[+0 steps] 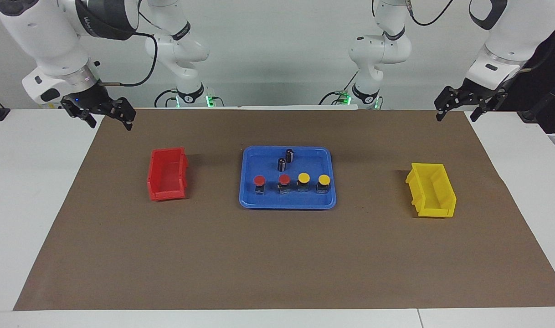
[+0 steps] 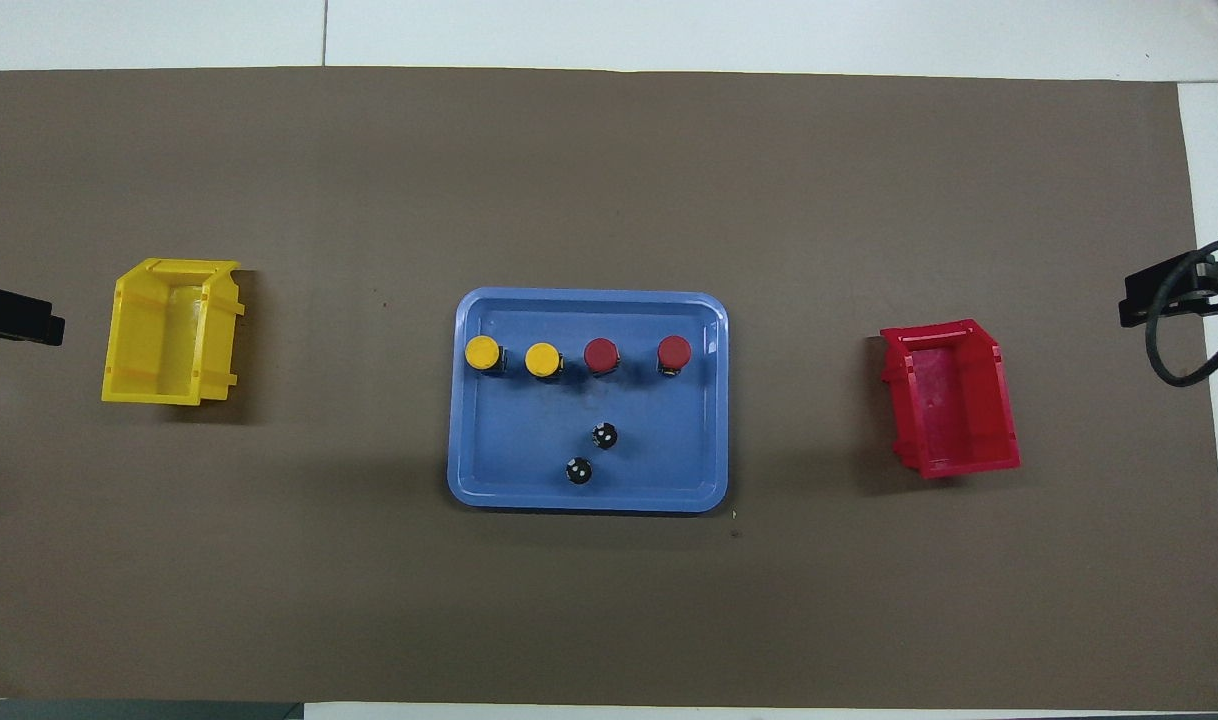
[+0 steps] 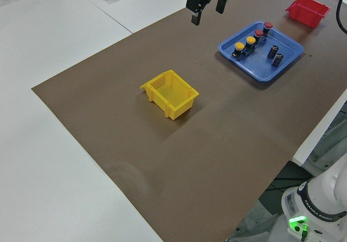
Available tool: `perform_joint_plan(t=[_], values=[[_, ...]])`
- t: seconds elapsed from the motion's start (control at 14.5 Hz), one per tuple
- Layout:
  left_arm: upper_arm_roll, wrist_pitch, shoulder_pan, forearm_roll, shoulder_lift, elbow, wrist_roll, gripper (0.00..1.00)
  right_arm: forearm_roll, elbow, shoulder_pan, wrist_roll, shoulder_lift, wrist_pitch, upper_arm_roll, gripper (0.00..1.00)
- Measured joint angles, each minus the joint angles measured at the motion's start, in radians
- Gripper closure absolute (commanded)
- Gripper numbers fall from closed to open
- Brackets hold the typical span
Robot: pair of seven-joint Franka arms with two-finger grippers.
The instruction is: Sort red and yellow buttons by color
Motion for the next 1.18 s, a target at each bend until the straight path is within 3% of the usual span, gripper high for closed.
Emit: perform_joint_plan(t=[1.18], values=[[0.004, 0.034, 0.028, 0.002, -0.01, -0.001, 0.0, 0.0, 0.0, 0.001, 0.02, -0.003, 0.0, 0.005, 0.008, 0.0]])
